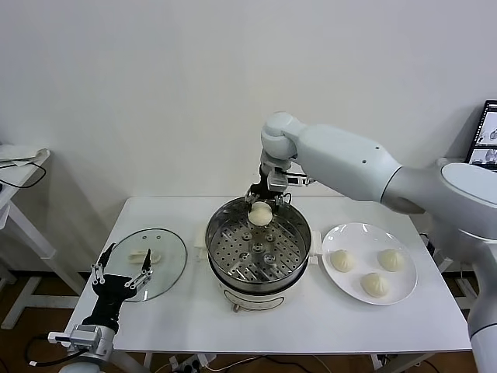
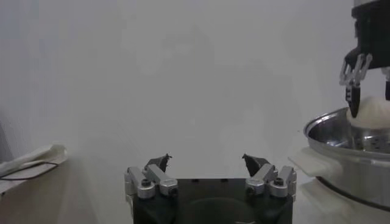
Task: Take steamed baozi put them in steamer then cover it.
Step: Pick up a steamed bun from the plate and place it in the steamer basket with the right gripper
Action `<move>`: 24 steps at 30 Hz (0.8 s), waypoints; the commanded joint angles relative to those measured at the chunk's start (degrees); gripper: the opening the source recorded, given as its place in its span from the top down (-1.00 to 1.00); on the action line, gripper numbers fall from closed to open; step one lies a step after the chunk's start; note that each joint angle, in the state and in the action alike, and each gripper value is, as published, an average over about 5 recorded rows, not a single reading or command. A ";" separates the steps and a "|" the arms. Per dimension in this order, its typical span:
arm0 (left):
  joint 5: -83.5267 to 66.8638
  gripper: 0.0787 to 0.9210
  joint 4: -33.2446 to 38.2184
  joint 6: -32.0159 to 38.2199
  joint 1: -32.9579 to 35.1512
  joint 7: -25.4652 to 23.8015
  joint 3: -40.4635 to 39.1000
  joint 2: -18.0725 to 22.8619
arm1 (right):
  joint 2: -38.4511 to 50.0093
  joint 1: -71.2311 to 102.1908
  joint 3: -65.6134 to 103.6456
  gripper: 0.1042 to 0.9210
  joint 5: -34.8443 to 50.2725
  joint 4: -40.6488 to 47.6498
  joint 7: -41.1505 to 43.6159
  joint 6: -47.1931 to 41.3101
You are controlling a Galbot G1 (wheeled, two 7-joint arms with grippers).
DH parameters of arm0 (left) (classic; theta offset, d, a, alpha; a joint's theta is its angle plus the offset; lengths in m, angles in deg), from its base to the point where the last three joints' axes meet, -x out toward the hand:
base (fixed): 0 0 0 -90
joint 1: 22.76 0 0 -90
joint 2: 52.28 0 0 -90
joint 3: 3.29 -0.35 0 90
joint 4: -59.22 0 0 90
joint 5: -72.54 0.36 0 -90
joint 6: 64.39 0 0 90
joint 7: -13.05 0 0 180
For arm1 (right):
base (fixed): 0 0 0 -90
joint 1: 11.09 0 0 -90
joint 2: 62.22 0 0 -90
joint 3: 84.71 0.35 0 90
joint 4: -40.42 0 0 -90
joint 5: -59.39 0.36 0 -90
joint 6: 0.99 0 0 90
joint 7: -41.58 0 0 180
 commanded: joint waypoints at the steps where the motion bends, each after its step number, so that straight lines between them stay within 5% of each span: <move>1: -0.06 -0.77 -0.05 0.07 -0.01 -0.03 0.04 0.00 | -0.86 3.14 2.33 -0.39 -3.20 2.37 -0.52 0.60; 11: -0.05 -0.77 -0.03 0.25 0.02 -0.19 -0.02 -0.01 | -1.26 3.62 2.27 -0.41 -3.64 2.36 -1.70 -0.69; 16: -0.02 -0.77 -0.12 0.34 0.15 -0.29 -0.05 0.07 | -0.55 3.11 2.05 -0.66 -1.96 0.87 -1.57 -1.87; 24: 0.15 -0.77 -0.03 0.32 0.44 -0.28 -0.54 0.12 | 7.43 -6.42 -0.41 -0.76 13.31 -6.89 1.65 -7.72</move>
